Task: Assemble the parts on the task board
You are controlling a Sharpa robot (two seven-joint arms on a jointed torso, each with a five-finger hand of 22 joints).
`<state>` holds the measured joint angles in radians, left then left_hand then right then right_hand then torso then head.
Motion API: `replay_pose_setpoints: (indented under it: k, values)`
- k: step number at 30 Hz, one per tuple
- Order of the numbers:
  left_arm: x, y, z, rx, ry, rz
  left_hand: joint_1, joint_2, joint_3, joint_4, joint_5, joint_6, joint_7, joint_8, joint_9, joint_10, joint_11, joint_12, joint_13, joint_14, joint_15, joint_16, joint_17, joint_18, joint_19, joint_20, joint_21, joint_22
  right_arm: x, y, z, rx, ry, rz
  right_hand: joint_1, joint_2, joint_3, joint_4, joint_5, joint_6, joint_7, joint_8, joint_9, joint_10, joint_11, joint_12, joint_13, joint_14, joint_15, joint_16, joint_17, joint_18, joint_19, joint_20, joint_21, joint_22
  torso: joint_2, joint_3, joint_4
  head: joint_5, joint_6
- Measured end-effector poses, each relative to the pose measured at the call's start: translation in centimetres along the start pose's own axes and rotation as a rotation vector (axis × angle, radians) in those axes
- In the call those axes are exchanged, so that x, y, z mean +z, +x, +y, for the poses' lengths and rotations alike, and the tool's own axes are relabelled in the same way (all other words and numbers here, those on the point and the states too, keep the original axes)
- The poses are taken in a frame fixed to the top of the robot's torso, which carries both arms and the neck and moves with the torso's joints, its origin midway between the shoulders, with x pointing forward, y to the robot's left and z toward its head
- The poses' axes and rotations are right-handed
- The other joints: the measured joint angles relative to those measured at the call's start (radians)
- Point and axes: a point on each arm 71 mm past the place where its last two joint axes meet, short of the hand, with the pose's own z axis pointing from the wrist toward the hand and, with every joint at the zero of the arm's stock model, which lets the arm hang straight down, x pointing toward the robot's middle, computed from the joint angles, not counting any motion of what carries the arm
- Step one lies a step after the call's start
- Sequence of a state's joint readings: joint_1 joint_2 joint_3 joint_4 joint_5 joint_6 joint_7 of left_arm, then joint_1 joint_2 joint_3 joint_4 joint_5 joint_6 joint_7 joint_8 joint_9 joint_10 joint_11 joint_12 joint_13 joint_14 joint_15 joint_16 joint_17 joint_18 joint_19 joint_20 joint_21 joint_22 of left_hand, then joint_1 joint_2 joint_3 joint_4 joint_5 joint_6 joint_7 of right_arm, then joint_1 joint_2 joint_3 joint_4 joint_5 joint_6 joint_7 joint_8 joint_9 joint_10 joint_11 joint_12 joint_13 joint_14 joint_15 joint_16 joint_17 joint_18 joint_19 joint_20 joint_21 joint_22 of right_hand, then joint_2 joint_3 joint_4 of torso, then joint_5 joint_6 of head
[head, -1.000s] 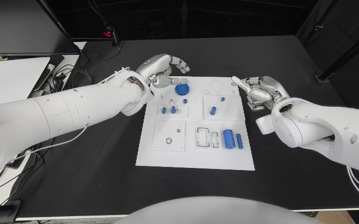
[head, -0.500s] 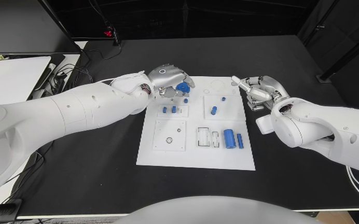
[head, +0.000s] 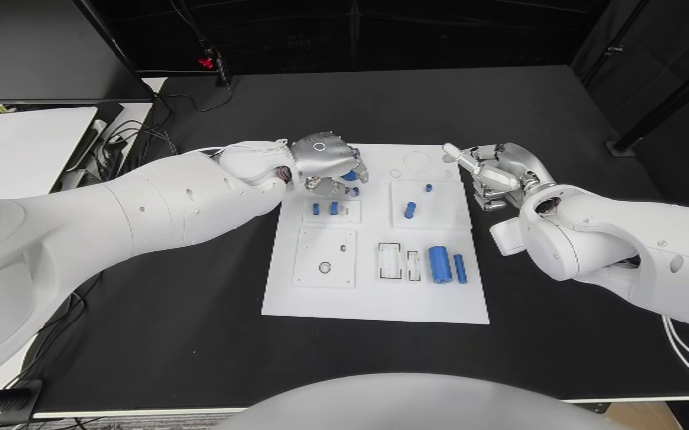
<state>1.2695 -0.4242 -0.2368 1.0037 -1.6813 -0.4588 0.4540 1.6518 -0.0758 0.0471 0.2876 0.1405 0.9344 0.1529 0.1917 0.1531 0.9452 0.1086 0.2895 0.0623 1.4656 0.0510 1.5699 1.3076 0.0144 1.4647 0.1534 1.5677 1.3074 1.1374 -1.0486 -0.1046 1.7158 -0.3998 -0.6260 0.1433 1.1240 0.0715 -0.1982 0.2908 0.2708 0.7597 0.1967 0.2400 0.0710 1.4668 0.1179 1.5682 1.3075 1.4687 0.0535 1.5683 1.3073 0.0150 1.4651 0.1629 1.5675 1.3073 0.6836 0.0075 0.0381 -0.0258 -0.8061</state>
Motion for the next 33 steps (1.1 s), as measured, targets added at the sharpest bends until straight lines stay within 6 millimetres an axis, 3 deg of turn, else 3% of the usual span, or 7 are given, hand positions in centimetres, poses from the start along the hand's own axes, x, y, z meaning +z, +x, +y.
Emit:
replay_pose_setpoints:
  k: [11, 33]
  values:
    - [0.3, 0.4, 0.1, 0.039, 0.011, 0.044, 0.036, 0.006, 0.043, 0.001, 0.0, 0.02, 0.003, -0.015, -0.018, 0.007, 0.0, -0.019, 0.0, 0.0, 0.0, 0.0, 0.0, 0.0, 0.004, -0.004, 0.0, 0.0, 0.0, 0.0, 0.0, 0.0, 0.004, 0.001, 0.0, 0.0, 0.0, 0.0, 0.0, 0.0, 0.0, 0.0, 0.0, 0.0, 0.0, 0.0, 0.0, 0.0, 0.0, 0.0, 0.001, 0.0, 0.0, 0.0, 0.0, 0.0, 0.0, 0.0, 0.0, 0.002, -0.001]
    - [1.1, 0.6, 0.2, 0.056, -0.008, 0.068, 0.041, 0.012, 0.076, 0.004, 0.0, 0.031, 0.007, -0.031, -0.032, 0.018, 0.004, -0.035, -0.001, 0.0, 0.0, 0.0, 0.0, 0.0, 0.004, -0.003, 0.0, 0.0, 0.0, 0.1, -0.1, 0.001, 0.016, 0.003, 0.0, 0.0, 0.0, 0.0, 0.0, -0.007, 0.0, 0.0, 0.0, 0.0, 0.0, 0.0, 0.0, 0.0, 0.0, 0.0, 0.001, 0.0, 0.0, 0.0, 0.0, 0.0, 0.0, 0.0002, -0.0008, 0.001, -0.005]
